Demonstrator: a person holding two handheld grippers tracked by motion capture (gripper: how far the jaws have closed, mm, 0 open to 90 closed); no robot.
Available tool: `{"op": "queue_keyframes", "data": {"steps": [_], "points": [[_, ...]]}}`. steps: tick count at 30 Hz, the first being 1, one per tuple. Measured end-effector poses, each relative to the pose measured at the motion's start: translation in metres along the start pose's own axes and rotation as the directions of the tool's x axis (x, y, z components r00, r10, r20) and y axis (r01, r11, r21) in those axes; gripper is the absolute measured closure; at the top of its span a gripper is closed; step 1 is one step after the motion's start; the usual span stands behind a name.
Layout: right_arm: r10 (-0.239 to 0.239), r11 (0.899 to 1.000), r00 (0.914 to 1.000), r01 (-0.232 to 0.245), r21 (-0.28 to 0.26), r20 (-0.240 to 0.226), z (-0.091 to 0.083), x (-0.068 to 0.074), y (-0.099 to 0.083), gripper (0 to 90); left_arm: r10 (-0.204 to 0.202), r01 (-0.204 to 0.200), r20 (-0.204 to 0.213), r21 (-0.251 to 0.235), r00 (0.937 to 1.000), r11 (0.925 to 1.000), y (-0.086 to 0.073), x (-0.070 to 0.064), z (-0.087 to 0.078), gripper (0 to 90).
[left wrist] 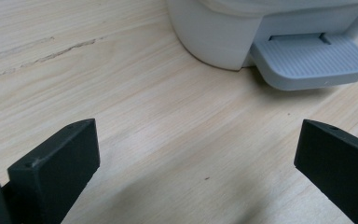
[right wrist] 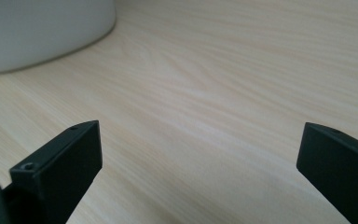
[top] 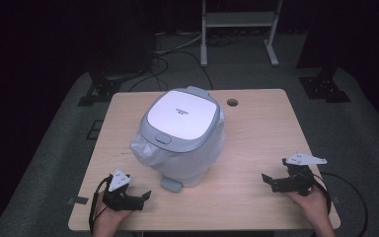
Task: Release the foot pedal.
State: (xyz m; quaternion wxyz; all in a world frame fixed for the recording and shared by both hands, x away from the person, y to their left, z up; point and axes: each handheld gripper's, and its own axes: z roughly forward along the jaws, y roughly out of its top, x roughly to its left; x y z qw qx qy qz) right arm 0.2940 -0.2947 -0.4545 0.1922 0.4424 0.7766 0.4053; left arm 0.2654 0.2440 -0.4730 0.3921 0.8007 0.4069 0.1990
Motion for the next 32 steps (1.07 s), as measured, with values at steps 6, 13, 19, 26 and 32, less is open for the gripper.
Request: {"op": "queue_keyframes", "data": {"steps": [6, 13, 19, 26, 32], "points": [[-0.007, 0.999, 0.9997, 0.006, 0.037, 0.023, 0.003, 0.000, -0.013, 0.0, 0.005, -0.005, 0.003, 0.021, 1.0000, 0.9998, -0.004, 0.004, -0.002, 0.0], [0.014, 0.997, 0.9981, -0.018, 0.078, 0.061, 0.004, -0.005, -0.027, 0.0, 0.012, -0.012, 0.007, 0.043, 0.9999, 0.9990, -0.008, 0.007, -0.003, 0.0], [0.006, 0.994, 0.9974, -0.014, 0.110, 0.072, 0.005, -0.009, -0.036, 0.0, 0.025, -0.026, 0.014, 0.074, 0.9996, 0.9970, -0.012, 0.009, -0.001, 0.0], [-0.007, 0.991, 0.9974, -0.003, 0.135, 0.071, 0.007, -0.008, -0.037, 0.0, 0.035, -0.038, 0.033, 0.100, 0.9988, 0.9942, -0.013, 0.008, 0.001, 0.0], [-0.007, 0.991, 0.9973, -0.003, 0.136, 0.073, 0.007, -0.008, -0.037, 0.0, 0.047, -0.051, 0.033, 0.112, 0.9983, 0.9924, -0.013, 0.008, 0.001, 0.0]]}}
